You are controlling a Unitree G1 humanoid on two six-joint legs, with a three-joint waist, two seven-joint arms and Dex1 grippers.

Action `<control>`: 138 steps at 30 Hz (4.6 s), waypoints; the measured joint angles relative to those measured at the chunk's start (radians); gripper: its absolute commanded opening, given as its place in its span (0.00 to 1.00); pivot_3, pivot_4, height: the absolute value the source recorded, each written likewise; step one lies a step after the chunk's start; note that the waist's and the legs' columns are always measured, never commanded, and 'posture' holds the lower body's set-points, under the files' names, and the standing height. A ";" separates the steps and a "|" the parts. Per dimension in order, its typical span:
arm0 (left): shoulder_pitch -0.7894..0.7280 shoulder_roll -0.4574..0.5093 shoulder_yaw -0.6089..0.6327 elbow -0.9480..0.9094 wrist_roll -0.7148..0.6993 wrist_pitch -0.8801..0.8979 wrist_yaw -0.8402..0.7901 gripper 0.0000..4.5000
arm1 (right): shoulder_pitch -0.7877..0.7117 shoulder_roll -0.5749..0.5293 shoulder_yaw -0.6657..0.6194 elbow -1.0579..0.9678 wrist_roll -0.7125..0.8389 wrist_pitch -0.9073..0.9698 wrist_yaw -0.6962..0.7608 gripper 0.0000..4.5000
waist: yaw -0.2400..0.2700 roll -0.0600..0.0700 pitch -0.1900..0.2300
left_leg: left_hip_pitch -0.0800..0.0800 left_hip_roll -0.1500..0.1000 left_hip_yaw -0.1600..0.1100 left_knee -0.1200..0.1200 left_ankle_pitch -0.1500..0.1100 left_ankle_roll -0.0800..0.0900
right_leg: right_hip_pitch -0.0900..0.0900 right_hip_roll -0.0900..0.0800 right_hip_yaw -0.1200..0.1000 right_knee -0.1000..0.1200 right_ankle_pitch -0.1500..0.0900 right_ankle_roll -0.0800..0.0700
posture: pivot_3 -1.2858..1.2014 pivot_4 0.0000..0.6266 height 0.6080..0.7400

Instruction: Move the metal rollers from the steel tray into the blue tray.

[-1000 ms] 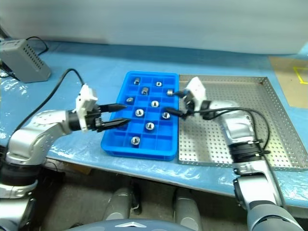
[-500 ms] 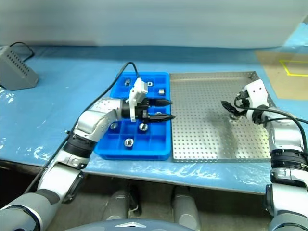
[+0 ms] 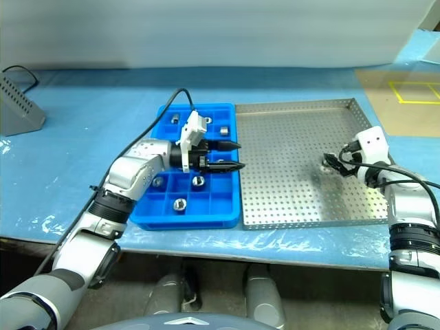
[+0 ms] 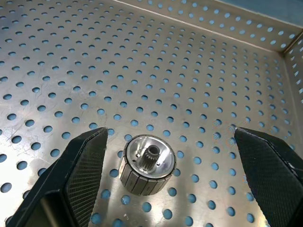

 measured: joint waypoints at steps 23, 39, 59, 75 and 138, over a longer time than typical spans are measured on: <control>0.056 0.036 0.013 -0.081 0.000 0.054 0.044 0.74 | -0.110 0.071 0.064 0.259 -0.062 -0.147 0.003 0.37 | -0.003 0.000 0.000 | 0.001 0.000 0.000 0.000 -0.001 0.000 | 0.002 -0.001 -0.001 -0.001 0.000 0.000 | 0.39 0.24 1.00; 0.137 0.181 0.072 -0.145 -0.003 0.064 0.035 0.74 | -0.053 0.176 0.144 -0.320 0.107 0.157 0.154 0.37 | -0.003 0.002 0.001 | 0.000 0.005 0.000 -0.004 -0.001 0.000 | -0.002 0.004 -0.001 -0.002 0.000 0.000 | 0.39 0.24 1.00; 0.431 0.356 0.290 -0.450 -0.103 0.190 0.153 0.74 | -0.037 0.089 0.456 -0.603 0.168 0.301 0.517 0.37 | 0.099 0.001 0.002 | 0.002 0.002 0.000 -0.014 0.001 -0.009 | -0.002 0.002 0.001 -0.008 0.000 0.000 | 0.48 0.24 1.00; 0.465 0.393 0.205 -0.517 -0.105 0.171 0.116 0.74 | 0.002 0.164 0.541 -0.621 0.175 0.293 0.543 0.37 | 0.101 0.000 0.002 | 0.007 0.003 -0.001 -0.019 0.005 -0.015 | -0.001 0.005 0.003 -0.006 0.000 -0.001 | 0.48 0.24 1.00; 0.383 0.310 0.140 -0.339 -0.037 0.069 0.064 0.74 | 0.145 -0.019 0.209 -0.601 0.264 0.386 0.395 0.82 | 0.077 0.000 0.000 | 0.010 0.004 0.000 -0.016 0.005 -0.014 | 0.003 0.007 0.005 -0.006 0.001 -0.002 | 0.43 0.24 1.00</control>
